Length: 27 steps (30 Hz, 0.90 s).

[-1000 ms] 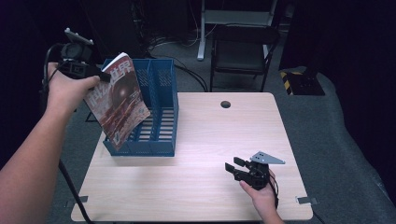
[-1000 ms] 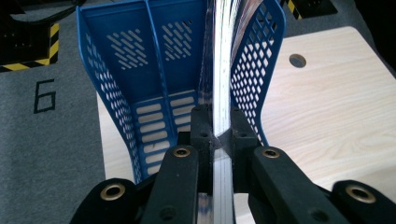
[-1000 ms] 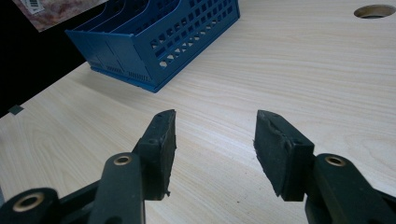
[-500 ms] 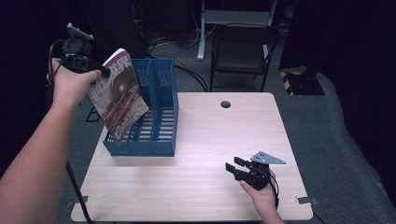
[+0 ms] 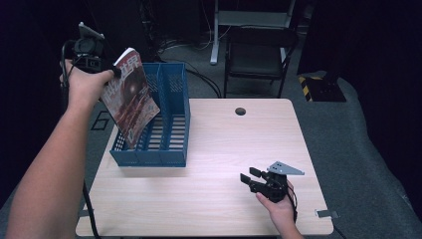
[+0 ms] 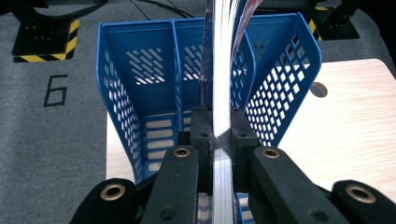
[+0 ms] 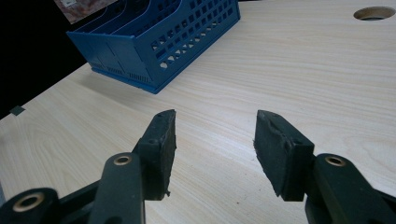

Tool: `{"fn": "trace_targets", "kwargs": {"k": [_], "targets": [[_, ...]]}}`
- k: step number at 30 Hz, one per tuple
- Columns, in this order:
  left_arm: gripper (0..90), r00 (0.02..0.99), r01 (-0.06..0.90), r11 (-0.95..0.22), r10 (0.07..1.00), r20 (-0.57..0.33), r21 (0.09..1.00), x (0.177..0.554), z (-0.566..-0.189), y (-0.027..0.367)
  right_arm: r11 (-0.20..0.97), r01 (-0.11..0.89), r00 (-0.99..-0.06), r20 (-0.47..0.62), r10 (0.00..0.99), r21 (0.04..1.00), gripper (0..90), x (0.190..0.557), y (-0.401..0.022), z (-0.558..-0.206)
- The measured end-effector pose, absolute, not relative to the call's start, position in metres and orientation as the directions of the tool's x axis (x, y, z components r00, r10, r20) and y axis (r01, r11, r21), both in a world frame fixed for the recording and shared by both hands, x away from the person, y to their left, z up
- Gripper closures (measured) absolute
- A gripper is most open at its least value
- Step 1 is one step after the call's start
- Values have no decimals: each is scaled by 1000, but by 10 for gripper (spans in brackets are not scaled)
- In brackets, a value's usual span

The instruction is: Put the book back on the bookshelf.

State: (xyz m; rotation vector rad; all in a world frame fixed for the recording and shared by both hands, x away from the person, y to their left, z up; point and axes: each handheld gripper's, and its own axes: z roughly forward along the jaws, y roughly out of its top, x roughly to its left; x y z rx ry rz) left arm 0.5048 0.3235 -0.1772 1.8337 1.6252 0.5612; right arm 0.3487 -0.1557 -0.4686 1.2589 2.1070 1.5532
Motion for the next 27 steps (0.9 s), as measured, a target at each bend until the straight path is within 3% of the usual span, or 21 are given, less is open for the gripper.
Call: {"fn": "trace_targets", "kwargs": {"k": [27], "targets": [[840,115,703,-5,988,-106,711,529,-204,315,74,490,-611,281,740,869,482,350,-156,-469]]}}
